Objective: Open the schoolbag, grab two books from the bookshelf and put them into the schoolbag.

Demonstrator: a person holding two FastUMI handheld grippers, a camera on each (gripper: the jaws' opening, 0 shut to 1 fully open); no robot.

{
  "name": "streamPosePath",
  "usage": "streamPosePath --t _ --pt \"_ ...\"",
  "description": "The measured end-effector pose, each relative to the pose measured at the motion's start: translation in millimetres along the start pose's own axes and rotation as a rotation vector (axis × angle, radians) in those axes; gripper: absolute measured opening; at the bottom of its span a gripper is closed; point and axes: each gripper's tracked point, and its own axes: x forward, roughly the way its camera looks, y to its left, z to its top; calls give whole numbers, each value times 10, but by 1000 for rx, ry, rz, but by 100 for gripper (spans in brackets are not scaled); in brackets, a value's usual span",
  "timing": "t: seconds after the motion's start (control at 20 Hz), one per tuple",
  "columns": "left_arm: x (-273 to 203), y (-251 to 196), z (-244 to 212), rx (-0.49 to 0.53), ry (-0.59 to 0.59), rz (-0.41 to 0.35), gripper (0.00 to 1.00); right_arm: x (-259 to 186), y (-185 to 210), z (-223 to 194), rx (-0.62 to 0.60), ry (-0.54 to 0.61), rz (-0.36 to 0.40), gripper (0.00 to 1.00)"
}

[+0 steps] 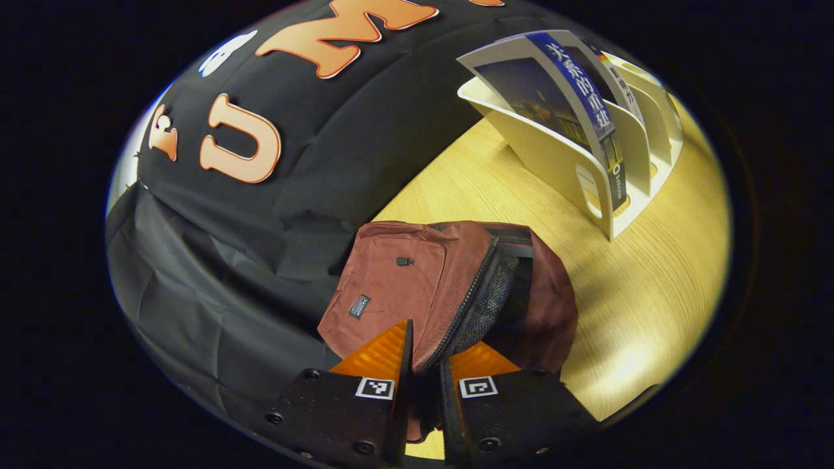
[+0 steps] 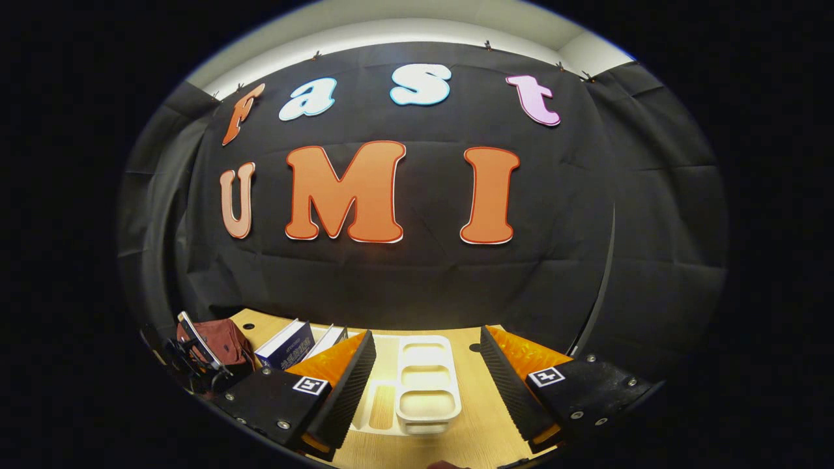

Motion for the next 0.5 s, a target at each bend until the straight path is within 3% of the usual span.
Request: streamPosePath --t 0.2,0.3,0.5 --pt "-92 222 126 24 30 -97 22 39 192 -82 -11 66 96 96" --pt "-108 291 158 -12 40 -162 16 59 328 -91 -34 93 137 96" --pt "-85 468 214 -76 47 -303 12 89 668 -45 -77 127 155 96"
